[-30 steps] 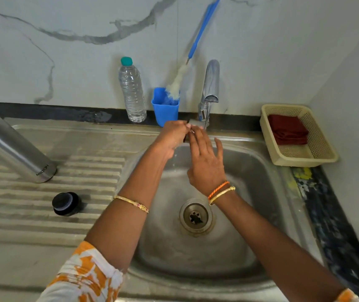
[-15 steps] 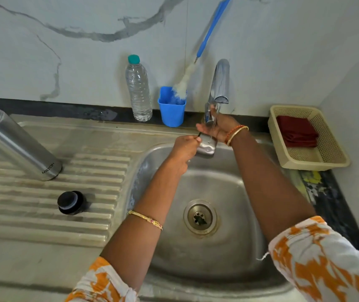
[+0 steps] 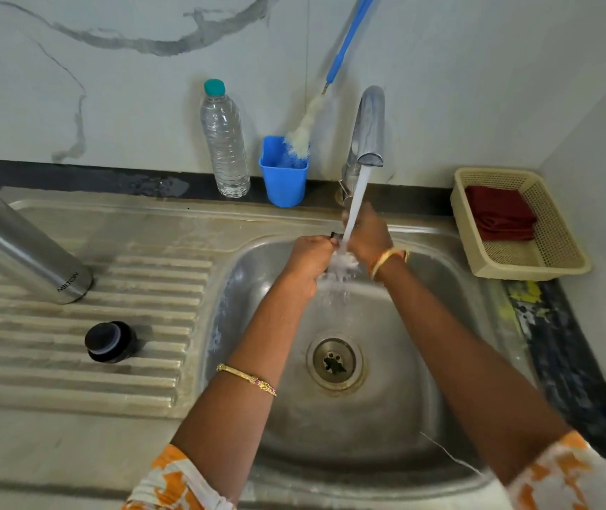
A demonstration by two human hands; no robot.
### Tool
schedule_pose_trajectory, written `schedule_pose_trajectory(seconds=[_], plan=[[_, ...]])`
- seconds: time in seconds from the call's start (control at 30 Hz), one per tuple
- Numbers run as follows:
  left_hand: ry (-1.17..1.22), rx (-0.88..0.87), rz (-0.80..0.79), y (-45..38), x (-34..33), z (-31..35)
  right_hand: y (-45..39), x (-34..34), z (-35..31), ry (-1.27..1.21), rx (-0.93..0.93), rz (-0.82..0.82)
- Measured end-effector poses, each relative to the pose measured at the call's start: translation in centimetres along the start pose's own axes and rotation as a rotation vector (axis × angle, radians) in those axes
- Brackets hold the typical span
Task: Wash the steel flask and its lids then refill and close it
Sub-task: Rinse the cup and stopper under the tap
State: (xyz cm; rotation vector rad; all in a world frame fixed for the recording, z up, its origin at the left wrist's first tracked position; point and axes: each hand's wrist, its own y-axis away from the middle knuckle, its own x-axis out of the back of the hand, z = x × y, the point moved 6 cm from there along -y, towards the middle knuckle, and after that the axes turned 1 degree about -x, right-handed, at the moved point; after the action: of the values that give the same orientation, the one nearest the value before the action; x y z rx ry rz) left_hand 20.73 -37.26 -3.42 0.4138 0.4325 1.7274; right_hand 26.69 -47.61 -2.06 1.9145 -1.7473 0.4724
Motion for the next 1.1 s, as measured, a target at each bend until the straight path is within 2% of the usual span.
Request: schedule_pose_trajectory(seconds=[0.07,0.1,0.2,0.23,0.3,0.4,0.47,0.5,0.53,0.57,0.63,0.67,0.73,0.8,0.87,0.9,0.93,0.97,1.0,1.03,1.07,1.1], plan=[[0.033,-0.003,-0.003,0.1,0.1,-0.2,5.4,-0.9,-0.3,0.229,0.279,0.052],[0.053,0.003,-0.005,0.1,0.0,-0.5,7.7,-1.8,0.2,0.351,0.355,0.055],[0.02,-0.015,-0.03,0.6,-0.3,-1.2,10.5,-4.5,2.8,0.796,0.341,0.021],[-0.009,-0.033,-0.046,0.8,-0.5,-1.6,10.1,-4.4,3.0,0.867,0.306,-0.002],[-0.041,-0.083,-0.063,1.4,-0.6,-2.4,7.2,-3.4,2.8,0.772,0.248,-0.148],[-0.013,-0.176,-0.082,2.3,-0.3,-2.8,3.3,-1.2,2.9,0.308,-0.011,-0.653],[-0.019,-0.241,-0.103,2.5,-0.1,-2.8,3.2,-0.8,2.8,0.027,-0.184,-0.878],[-0.012,-0.25,-0.099,2.5,0.1,-2.8,3.3,-1.0,2.7,0.003,-0.218,-0.891],[-0.002,-0.231,-0.073,2.5,0.3,-2.9,3.4,-1.3,2.5,0.088,-0.199,-0.812],[0.015,-0.204,-0.035,2.3,0.6,-2.9,3.3,-1.8,2.3,0.261,-0.107,-0.653],[0.065,-0.184,0.008,1.8,1.0,-2.9,5.4,-3.7,1.5,0.736,0.161,-0.234],[0.065,-0.185,0.005,1.7,1.0,-2.8,7.4,-4.8,0.9,0.868,0.238,-0.083],[-0.002,-0.205,0.0,1.8,1.2,-2.6,8.6,-5.2,0.3,0.851,0.285,0.039],[-0.004,-0.241,-0.008,1.9,1.6,-2.9,6.3,-4.1,0.1,0.735,0.287,-0.147],[0.048,-0.285,-0.029,2.0,2.3,-3.0,3.7,-2.7,1.1,0.459,0.061,-0.502],[0.069,-0.301,-0.06,2.0,2.5,-2.9,3.4,-2.2,1.3,0.227,-0.081,-0.696],[0.077,-0.311,-0.109,2.1,2.5,-2.7,3.4,-2.0,1.3,-0.009,-0.199,-0.835],[0.057,-0.315,-0.162,2.3,2.3,-2.4,3.4,-2.0,1.4,-0.141,-0.268,-0.928],[0.012,-0.308,-0.212,2.3,2.2,-2.0,3.5,-1.7,1.2,-0.108,-0.278,-0.956],[-0.043,-0.279,-0.254,2.2,2.0,-1.8,3.5,-1.6,1.2,0.043,-0.232,-0.902],[-0.082,-0.228,-0.279,1.8,1.9,-1.8,3.6,-1.8,1.1,0.288,-0.123,-0.793],[-0.103,-0.17,-0.279,1.3,2.0,-2.0,3.9,-2.4,0.8,0.549,0.028,-0.615]])
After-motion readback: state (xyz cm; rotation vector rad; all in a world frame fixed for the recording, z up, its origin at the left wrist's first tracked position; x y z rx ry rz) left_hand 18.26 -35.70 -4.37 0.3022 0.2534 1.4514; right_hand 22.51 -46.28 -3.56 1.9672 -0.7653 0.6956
